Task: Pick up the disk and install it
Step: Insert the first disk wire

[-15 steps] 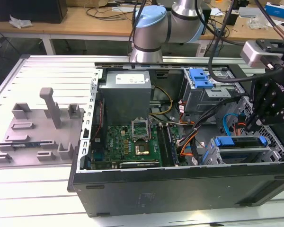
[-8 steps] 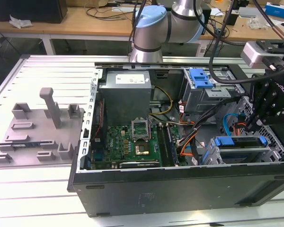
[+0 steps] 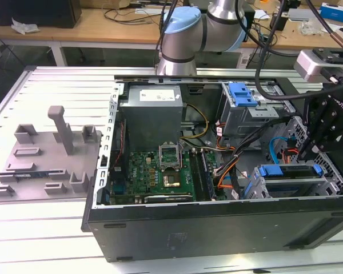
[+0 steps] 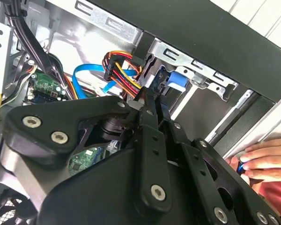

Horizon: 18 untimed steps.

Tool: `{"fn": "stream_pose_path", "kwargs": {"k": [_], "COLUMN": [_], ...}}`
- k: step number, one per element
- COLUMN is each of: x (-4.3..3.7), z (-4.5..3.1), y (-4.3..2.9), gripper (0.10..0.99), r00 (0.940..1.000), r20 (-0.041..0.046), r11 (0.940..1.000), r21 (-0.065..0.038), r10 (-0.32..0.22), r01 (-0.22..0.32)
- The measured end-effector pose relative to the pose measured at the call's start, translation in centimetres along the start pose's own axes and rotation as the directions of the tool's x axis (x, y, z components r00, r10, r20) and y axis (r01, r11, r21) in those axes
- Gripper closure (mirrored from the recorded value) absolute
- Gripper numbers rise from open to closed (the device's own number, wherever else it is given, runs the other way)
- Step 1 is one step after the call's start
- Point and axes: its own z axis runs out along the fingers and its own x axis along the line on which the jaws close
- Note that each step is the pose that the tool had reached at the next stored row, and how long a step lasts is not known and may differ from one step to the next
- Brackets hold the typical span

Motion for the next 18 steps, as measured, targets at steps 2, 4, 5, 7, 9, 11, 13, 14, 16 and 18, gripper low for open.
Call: {"fn": "stream_pose_path", "kwargs": {"k": [2, 4, 5, 7, 9, 11, 13, 14, 16, 18], "x": [0.00, 0.00, 0.03, 0.11, 0.23, 0.33, 0.38, 0.39, 0.38, 0.38], "z": [0.00, 0.01, 0.01, 0.02, 0.02, 0.02, 0.03, 0.03, 0.03, 0.03], "y": [0.01, 0.15, 0.23, 0.24, 0.25, 0.24, 0.31, 0.43, 0.45, 0.46], "gripper": [0.918, 0.918, 0.918, 0.918, 0.918, 0.918, 0.918, 0.918, 0.918, 0.918], "r00": [1.0000, 1.0000, 1.0000, 1.0000, 1.0000, 1.0000, 1.0000, 1.0000, 1.0000, 1.0000], "r20": [-0.0015, -0.0016, -0.0018, -0.0017, -0.0015, -0.0013, -0.0006, -0.0002, 0.0013, 0.0015], "r11": [1.0000, 1.0000, 1.0000, 1.0000, 1.0000, 0.9999, 0.9998, 0.9997, 0.9997, 0.9997], "r21": [0.000, 0.000, 0.000, 0.000, 0.003, 0.011, 0.022, 0.023, 0.022, 0.023], "r10": [0.000, 0.000, 0.000, 0.000, 0.000, -0.001, -0.001, -0.001, -0.001, -0.001], "r01": [0.000, 0.000, 0.000, 0.000, 0.000, 0.001, 0.001, 0.001, 0.001, 0.001]}}
